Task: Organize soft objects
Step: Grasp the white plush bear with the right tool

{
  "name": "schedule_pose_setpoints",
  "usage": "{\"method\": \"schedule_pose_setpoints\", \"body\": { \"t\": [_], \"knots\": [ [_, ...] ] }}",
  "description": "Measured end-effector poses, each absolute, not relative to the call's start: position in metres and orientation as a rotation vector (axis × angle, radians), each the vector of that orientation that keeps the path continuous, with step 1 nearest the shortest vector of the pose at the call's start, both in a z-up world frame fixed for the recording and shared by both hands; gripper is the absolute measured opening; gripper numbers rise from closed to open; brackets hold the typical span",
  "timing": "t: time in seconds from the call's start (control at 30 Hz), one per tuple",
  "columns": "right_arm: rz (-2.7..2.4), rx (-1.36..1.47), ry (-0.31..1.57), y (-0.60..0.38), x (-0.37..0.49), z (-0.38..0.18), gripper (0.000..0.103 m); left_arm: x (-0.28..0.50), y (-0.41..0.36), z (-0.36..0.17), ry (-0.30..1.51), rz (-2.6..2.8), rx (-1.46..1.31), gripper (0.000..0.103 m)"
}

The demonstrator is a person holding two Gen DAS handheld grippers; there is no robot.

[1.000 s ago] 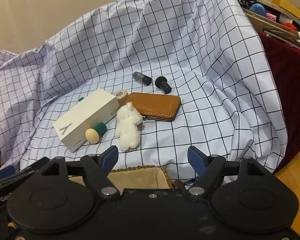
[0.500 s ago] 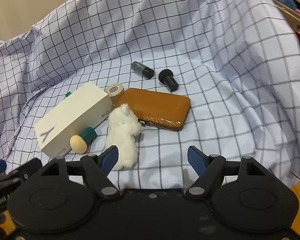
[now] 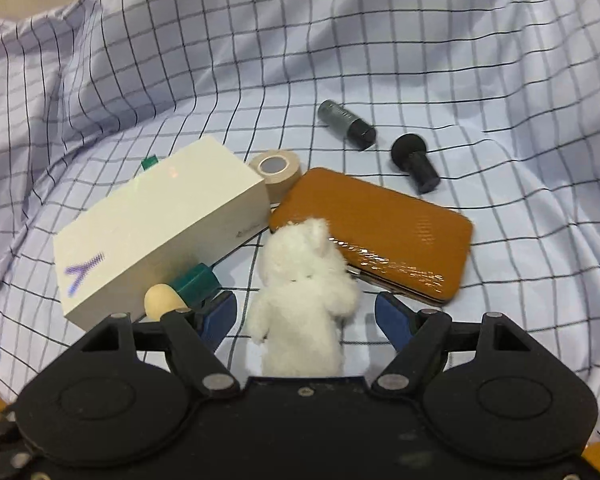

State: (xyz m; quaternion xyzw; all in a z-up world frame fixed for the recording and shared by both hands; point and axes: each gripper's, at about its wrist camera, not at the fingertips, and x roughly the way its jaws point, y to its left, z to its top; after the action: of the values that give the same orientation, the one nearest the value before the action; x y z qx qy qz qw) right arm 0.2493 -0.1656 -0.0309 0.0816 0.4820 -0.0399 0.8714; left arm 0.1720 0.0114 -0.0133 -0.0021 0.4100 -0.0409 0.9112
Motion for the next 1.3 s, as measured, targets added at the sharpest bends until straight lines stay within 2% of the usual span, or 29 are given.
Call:
{"method": "schedule_pose_setpoints", "body": {
  "t": [0.1, 0.17, 0.33, 0.43, 0.6, 1.07, 1.3],
  "knots": [
    [-0.086, 0.147, 1.031, -0.159, 0.257, -0.041, 0.074, 0.176, 0.018, -0.013, 0.841, -0.075, -0.012, 0.096],
    [-0.088, 0.14, 1.045, -0.156, 0.261, -0.046, 0.069, 0.179, 0.022, -0.012, 0.84, -0.069, -0.015, 0.096],
    [-0.087, 0.14, 1.09, -0.154, 0.268, -0.057, 0.043, 0.189, 0.027, -0.01, 0.834, -0.069, -0.019, 0.096],
    [-0.068, 0.139, 1.081, -0.152, 0.267, -0.055, 0.034, 0.196, 0.023, -0.006, 0.827, -0.081, -0.007, 0.096],
    [-0.043, 0.217, 1.07, -0.166, 0.259, -0.047, 0.025, 0.214, 0.015, 0.007, 0.823, -0.131, -0.001, 0.096],
    [-0.156, 0.4, 0.97, -0.246, 0.227, -0.022, 0.023, 0.29, -0.057, 0.026, 0.802, -0.309, 0.139, 0.096],
    [-0.189, 0.441, 0.952, -0.269, 0.219, -0.027, 0.023, 0.338, -0.106, 0.011, 0.855, -0.402, 0.234, 0.095]
  ]
}}
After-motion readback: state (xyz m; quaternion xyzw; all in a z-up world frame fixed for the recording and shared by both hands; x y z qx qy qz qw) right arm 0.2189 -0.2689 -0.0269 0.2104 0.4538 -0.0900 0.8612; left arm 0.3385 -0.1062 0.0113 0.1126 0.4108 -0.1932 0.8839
